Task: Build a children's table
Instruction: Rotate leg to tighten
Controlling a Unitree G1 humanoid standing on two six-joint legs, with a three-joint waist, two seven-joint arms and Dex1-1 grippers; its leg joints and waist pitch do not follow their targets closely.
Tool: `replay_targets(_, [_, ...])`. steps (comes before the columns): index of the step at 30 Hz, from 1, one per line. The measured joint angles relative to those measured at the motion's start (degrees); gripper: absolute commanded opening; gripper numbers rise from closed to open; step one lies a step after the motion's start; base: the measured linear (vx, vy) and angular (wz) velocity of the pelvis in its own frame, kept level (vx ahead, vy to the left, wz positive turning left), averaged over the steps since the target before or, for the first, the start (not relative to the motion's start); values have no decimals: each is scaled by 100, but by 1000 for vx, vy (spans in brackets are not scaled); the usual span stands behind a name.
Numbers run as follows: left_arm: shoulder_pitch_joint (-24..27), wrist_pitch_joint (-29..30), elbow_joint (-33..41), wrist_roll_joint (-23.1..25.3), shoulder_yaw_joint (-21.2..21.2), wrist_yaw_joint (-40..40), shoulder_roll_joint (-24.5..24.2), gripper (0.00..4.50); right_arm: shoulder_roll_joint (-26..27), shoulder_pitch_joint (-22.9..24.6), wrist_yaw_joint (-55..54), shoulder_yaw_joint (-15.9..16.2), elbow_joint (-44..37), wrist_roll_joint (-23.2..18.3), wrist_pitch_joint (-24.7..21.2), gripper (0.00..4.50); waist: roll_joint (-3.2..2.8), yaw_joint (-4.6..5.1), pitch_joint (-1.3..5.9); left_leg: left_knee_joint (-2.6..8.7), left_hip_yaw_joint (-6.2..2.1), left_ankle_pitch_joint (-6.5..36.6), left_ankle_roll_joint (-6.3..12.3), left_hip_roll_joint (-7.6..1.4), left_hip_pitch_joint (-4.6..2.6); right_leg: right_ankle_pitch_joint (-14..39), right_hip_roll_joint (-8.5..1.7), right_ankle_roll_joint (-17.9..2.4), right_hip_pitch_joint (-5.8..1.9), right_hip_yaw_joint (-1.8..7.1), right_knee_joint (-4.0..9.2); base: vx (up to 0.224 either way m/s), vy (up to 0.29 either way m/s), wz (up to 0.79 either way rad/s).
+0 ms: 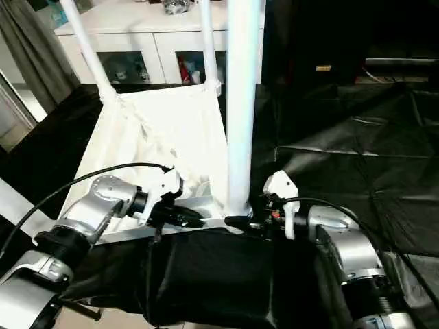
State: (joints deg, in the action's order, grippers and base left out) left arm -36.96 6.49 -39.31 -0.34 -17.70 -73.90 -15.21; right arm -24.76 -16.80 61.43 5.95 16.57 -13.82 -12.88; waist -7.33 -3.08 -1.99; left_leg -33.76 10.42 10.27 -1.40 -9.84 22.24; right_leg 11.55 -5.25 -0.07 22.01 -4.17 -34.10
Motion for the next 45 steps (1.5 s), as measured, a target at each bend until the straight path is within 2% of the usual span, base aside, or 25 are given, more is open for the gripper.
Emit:
replay_targets(3, [-91, -61, -242, 62, 112, 633, 214, 0, 288, -106, -716, -127, 230, 161, 36, 276, 1, 35, 0, -9, 0, 8, -17, 0, -15, -6, 0, -8, -11, 2, -4, 0, 0, 0])
replay_targets(10, [-342, -55, -685, 250, 300, 2005, 849, 0, 1122, -399, -2712, -541, 716, 501, 132, 275, 3, 271, 3, -14, 0, 7, -19, 6, -26, -6, 0, -6, -17, 14, 5, 0, 0, 0])
replay_targets(15, [-394, -56, -855, 306, 394, 2641, 1143, 0, 1560, -568, -3744, -611, 912, 751, 251, 274, -1, 333, 7, -13, -1, 8, -19, 5, -26, -7, 0, -5, -17, 12, 4, 0, 0, 0])
replay_targets(16, [-394, -59, -855, 312, 397, 2657, 1156, 0, 1585, -566, -3778, -614, 935, 770, 312, 330, 0, 338, 7, -13, -1, 8, -19, 5, -25, -7, 0, -5, -18, 12, 5, 0, 0, 0])
replay_targets(17, [-394, -61, -853, 318, 401, 2658, 1161, 0, 1588, -562, -3764, -621, 935, 761, 333, 344, 0, 339, 7, -13, -1, 8, -19, 6, -24, -7, 0, -5, -18, 12, 6, 0, 0, 0])
replay_targets(20, [-376, -70, -797, 324, 388, 2509, 1130, 0, 1559, -446, -3486, -683, 751, 649, 326, 350, 6, 325, 9, -9, -1, 11, -19, 6, -18, -7, 0, -5, -16, 12, 8, 0, 0, 0])
replay_targets(23, [-318, -81, -684, 298, 374, 2238, 1027, 0, 1382, -331, -3082, -660, 605, 545, 320, 387, 5, 303, 8, 1, -1, 13, -14, 5, -14, -6, 0, -4, -10, 8, 9, 0, 0, 0])
replay_targets(26, [-178, -129, -447, 215, 266, 1679, 798, 0, 946, -262, -2291, -413, 461, 471, 311, 387, 5, 255, 8, 12, -1, 6, -2, 1, -10, -1, 0, 4, -6, -1, 8, 0, 0, 0])
replay_targets(27, [-139, -148, -390, 189, 230, 1495, 734, 0, 859, -252, -2118, -364, 433, 464, 310, 387, 5, 222, 8, 13, -3, -2, 11, 0, -9, 0, 0, 5, -5, -6, 8, 0, 0, 0])
replay_targets(29, [-82, -182, -238, 150, 105, 1072, 617, 0, 717, -219, -1832, -245, 442, 474, 290, 387, -3, 97, 3, 12, -3, -4, 13, -3, -3, 1, 0, 6, -4, -11, 8, 0, 0, 0])
replay_targets(30, [-42, -186, -183, 130, 90, 919, 542, 0, 686, -200, -1726, -244, 429, 465, 309, 387, -9, 73, 0, 11, -1, -4, 13, -3, -2, 1, -2, 5, -4, -9, 8, 0, 0, 0])
replay_targets(36, [43, -156, -17, 16, 16, 408, 284, 0, 356, -111, -988, -109, 250, 330, 353, 387, -5, 89, -3, 0, 15, 18, -3, 2, -1, 0, -6, 5, -2, 9, 9, 0, 0, 0])
replay_targets(39, [65, -72, 94, -11, -4, 177, 132, 0, 187, -102, -567, -32, 183, 223, 338, 387, -6, 67, -4, 2, 14, 17, -3, -1, -3, 1, -5, 5, -2, 5, 5, 0, 0, 0])
replay_targets(40, [77, -64, 107, -24, -6, 98, 101, 0, 162, -101, -444, -5, 169, 208, 330, 360, -6, 54, -4, 2, 14, 17, -3, -2, -2, 0, -6, 5, -2, 4, 4, 0, 0, 0])
replay_targets(43, [90, -59, 149, -41, -7, 43, 75, 0, 168, -98, -306, 22, 153, 137, 319, 347, -6, 32, -4, -1, 14, 17, -3, -2, -1, 0, -6, 5, -2, 5, 5, 0, 0, 0])
replay_targets(45, [106, -48, 193, -42, -23, 15, 64, 0, 171, -94, -236, 22, 152, 72, 282, 321, -6, 19, -5, -3, 15, 17, -3, 0, 1, 0, -6, 5, -2, 8, 5, 0, 0, 0])
